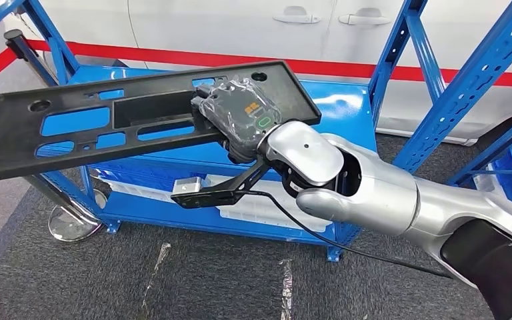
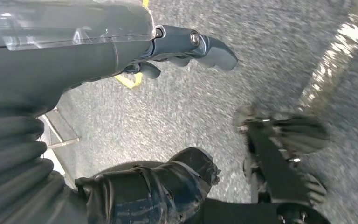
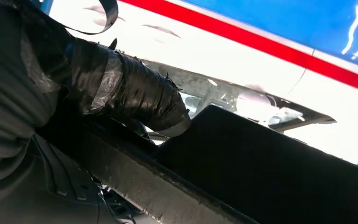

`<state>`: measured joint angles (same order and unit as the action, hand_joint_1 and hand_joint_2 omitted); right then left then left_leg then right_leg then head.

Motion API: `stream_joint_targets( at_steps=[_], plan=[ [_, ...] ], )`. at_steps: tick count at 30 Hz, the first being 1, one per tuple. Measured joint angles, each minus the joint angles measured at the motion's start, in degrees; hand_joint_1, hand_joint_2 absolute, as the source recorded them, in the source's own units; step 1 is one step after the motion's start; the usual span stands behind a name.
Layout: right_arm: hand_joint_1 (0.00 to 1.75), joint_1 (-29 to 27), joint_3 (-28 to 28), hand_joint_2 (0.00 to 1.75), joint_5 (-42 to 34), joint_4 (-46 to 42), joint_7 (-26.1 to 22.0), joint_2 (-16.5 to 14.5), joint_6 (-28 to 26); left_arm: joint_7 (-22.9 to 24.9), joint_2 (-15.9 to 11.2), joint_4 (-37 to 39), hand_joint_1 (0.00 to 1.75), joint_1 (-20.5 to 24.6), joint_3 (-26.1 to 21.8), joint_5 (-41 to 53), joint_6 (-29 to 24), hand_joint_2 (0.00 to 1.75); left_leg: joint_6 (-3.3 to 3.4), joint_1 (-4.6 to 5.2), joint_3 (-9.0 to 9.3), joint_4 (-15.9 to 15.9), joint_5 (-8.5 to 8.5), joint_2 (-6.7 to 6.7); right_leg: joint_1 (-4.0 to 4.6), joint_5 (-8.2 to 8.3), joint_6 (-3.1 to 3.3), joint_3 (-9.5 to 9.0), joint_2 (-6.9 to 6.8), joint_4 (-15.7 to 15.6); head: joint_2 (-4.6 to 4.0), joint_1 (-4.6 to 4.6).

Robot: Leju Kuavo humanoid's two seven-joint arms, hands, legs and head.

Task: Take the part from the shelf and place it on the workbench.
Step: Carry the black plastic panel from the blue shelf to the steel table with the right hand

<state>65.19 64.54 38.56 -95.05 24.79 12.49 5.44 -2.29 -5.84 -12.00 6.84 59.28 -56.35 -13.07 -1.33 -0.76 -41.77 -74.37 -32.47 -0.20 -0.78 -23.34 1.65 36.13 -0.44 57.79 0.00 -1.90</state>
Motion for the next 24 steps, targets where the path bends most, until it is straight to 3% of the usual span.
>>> stream_joint_targets(
  at_steps=[1,3,5,7,9,10,12,13,14,15,16,18,20,21,22,24],
  plan=[
    [1.75,0.0,0.0,1.75,0.0,0.0,0.0,0.0,0.2,0.0,0.0,0.0,0.00,0.0,0.0,0.0,0.0,1.75,-0.19,-0.13,1.24,0.2,1.31,0.00,-0.09,0.51,-0.18,0.76,0.00,0.1,0.00,0.02],
    [1.75,0.0,0.0,1.75,0.0,0.0,0.0,0.0,0.3,0.1,0.0,0.0,0.00,0.0,0.0,0.0,0.0,1.75,-0.42,-0.38,6.39,6.2,3.74,-0.02,-0.28,1.42,-0.73,2.17,0.02,0.6,0.00,0.03],
    [1.75,0.1,0.0,1.75,0.0,0.0,0.0,0.0,0.3,0.1,0.0,0.0,0.00,0.1,0.0,0.0,0.0,1.75,-0.13,-0.20,11.78,13.9,3.14,-0.24,-0.30,2.21,-1.47,2.99,-0.01,0.9,0.00,0.00],
    [1.75,0.2,0.0,1.75,0.0,0.0,0.0,0.1,0.4,0.0,0.0,0.0,0.00,0.2,0.0,0.1,0.1,1.75,0.54,0.18,13.26,16.7,2.36,-0.48,-0.27,3.16,-2.15,3.14,-0.06,0.8,0.00,-0.05],
    [1.75,0.2,0.0,1.75,-0.1,0.1,0.0,0.1,0.6,0.0,0.0,0.0,0.00,0.1,0.0,0.1,0.2,1.75,1.48,0.08,12.39,16.8,3.28,-0.29,-0.26,3.47,-2.75,3.43,0.06,0.7,0.00,-0.08],
    [1.75,0.2,0.0,1.75,-0.2,0.1,0.0,0.2,0.7,0.0,0.1,0.0,0.00,0.1,0.0,0.1,0.2,1.75,2.08,-0.01,11.93,16.8,3.90,-0.10,-0.26,2.24,-2.96,3.93,0.16,1.6,0.00,-0.16],
    [1.75,0.2,0.0,1.75,-0.3,0.1,0.1,0.3,0.9,0.1,0.1,0.0,0.00,0.0,0.0,0.1,0.2,1.75,3.07,-0.06,10.56,16.9,5.35,0.26,-0.31,-3.20,-3.15,5.77,0.33,6.8,0.00,-0.31],
    [1.75,0.2,0.0,1.75,-0.3,0.1,0.2,0.4,0.9,0.1,0.1,0.0,0.00,0.0,0.0,0.2,0.2,1.75,3.36,0.04,9.66,16.8,6.02,0.31,-0.29,-6.09,-3.21,6.75,0.33,10.6,0.00,-0.38],
    [1.75,0.1,0.0,1.75,-0.3,0.1,0.3,0.4,0.9,0.1,0.1,0.0,0.00,0.0,0.0,0.3,0.2,1.75,3.49,0.15,8.76,16.7,6.69,0.34,-0.28,-7.97,-3.25,7.49,0.35,14.4,0.00,-0.41],
    [1.75,0.0,0.0,1.75,-0.4,0.1,0.4,0.5,1.0,0.1,0.1,0.0,0.00,0.0,0.0,0.4,0.2,1.75,3.53,0.27,7.88,16.7,7.31,0.35,-0.26,-8.45,-3.24,7.63,0.35,17.1,0.00,-0.43],
    [1.75,0.0,0.0,1.75,-0.4,0.1,0.4,0.5,1.0,0.1,0.1,0.0,0.00,0.0,0.1,0.5,0.2,1.75,3.53,0.40,6.95,16.5,7.90,0.33,-0.21,-7.62,-3.11,6.83,0.36,17.9,0.00,-0.43],
    [1.75,0.0,0.0,1.75,-0.5,0.1,0.5,0.6,1.1,0.2,0.1,0.0,0.00,-0.1,0.1,0.5,0.2,1.75,3.43,0.56,5.25,16.1,8.98,0.25,0.14,-4.71,-2.35,2.26,0.39,13.6,0.00,-0.46],
    [1.75,0.1,0.0,1.75,-0.7,0.1,0.6,0.6,1.1,0.3,0.3,0.0,0.00,-0.2,0.2,0.6,0.3,1.75,3.10,0.64,4.02,15.8,9.87,0.19,0.73,-4.57,-1.27,-3.62,0.42,5.3,0.00,-0.42],
    [1.75,0.1,0.0,1.75,-0.7,0.1,0.7,0.6,1.1,0.3,0.4,0.0,0.00,-0.2,0.2,0.6,0.3,1.75,2.82,0.53,3.70,15.8,10.40,0.20,1.01,-5.00,-0.98,-5.30,0.45,2.4,0.00,-0.41],
    [1.75,0.2,0.0,1.75,-0.6,0.1,0.8,0.6,1.1,0.3,0.5,0.0,0.00,-0.2,0.3,0.6,0.3,1.75,2.45,0.41,3.48,16.0,10.99,0.23,1.24,-5.31,-0.81,-6.03,0.44,0.7,0.00,-0.46],
    [1.75,0.2,0.1,1.75,0.3,0.1,1.2,0.7,1.2,0.3,0.4,0.0,0.00,-0.4,0.5,0.6,0.3,1.75,1.76,0.31,3.15,16.6,11.81,0.13,1.11,-4.17,-0.70,-5.74,0.28,-0.6,0.00,-0.61]
  ],
)
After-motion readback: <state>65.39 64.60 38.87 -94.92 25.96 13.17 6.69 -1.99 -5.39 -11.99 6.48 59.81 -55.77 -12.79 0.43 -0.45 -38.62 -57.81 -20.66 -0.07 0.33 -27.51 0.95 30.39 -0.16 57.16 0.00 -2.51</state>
